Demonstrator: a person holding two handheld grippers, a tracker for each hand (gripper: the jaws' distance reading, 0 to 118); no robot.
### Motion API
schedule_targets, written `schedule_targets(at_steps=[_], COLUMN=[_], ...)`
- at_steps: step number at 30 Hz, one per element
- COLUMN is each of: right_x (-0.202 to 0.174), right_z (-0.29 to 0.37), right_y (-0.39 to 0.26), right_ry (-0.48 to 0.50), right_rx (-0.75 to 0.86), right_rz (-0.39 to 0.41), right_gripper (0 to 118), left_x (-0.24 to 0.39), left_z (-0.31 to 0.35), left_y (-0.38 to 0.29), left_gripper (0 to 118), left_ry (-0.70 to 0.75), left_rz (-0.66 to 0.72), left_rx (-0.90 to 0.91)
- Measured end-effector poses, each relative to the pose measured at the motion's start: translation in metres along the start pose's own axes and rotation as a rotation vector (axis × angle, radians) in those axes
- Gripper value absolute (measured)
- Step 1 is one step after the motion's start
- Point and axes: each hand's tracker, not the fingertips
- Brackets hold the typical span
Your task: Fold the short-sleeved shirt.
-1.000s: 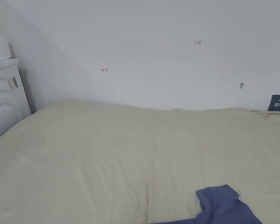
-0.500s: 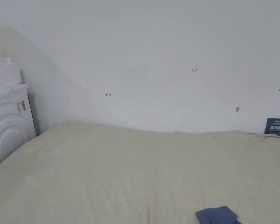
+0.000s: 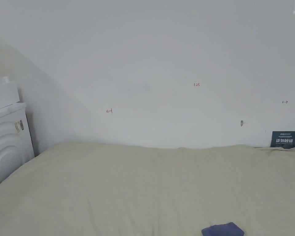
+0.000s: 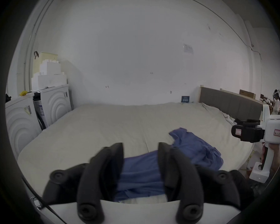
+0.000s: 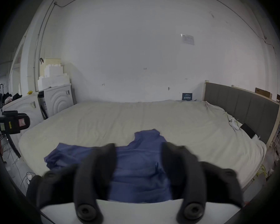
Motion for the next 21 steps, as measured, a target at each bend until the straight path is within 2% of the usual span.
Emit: schedule_targets(at_steps=[2, 4, 5, 11, 16, 21], right_x=[-0.004, -0.009, -0.010, -0.015, -0.015, -0.012], right_z=[0.003, 0.006, 0.006, 0.006, 0.007, 0.005], right_y=[-0.007, -0.014, -0.015, -0.020, -0.017, -0.015], right_ry=[0.014, 0.023, 0.029, 0.054, 0.054, 0.044], right_rx=[-0.014, -0.023, -0.031, -0.060, -0.039, -0.021], right_rz=[0.003, -0.008, -0.007, -0.012, -0.041, -0.052], right_gripper=[23, 3, 1, 1, 1, 1], left_x=[0.003, 0.004, 0.005, -0.002, -0.006, -0.007], left_z=[0.005, 0.009, 0.011, 0.019, 0.023, 0.014], left_y=[-0.008, -0.018, -0.024, -0.037, -0.038, -0.034], left_gripper=[17, 6, 0, 0, 0, 0], left_ry=[-0.018, -0.009, -0.004, 0.037, 0.061, 0.056], left_rz=[-0.002, 0.006, 0.011, 0.020, 0.063, 0.047], left_rx=[-0.009, -0.038, -0.041, -0.128, -0.108, -0.093])
